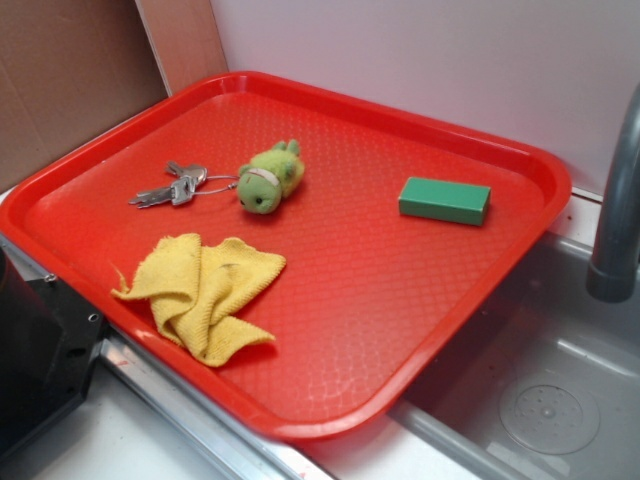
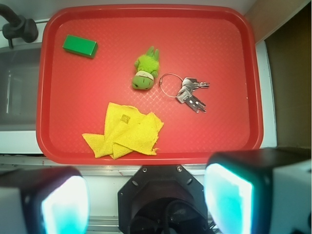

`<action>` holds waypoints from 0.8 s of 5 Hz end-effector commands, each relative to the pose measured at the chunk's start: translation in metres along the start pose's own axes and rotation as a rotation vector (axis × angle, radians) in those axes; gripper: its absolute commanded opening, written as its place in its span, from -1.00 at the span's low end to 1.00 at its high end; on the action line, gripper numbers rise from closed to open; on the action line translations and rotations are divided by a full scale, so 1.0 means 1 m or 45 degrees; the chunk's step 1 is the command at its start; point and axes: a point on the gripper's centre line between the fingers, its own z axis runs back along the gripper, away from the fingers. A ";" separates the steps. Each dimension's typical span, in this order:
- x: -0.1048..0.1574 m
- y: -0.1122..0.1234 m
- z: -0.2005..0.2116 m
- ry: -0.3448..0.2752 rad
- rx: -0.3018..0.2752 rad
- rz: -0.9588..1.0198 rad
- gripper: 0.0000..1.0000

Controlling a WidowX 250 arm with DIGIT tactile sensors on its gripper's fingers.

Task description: Grab the green block.

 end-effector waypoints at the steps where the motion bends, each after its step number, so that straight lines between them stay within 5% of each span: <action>1: 0.000 0.000 0.000 0.000 0.000 0.000 1.00; 2: 0.017 0.000 -0.008 0.032 0.022 -0.115 1.00; 4: 0.060 -0.002 -0.033 -0.024 0.048 -0.374 1.00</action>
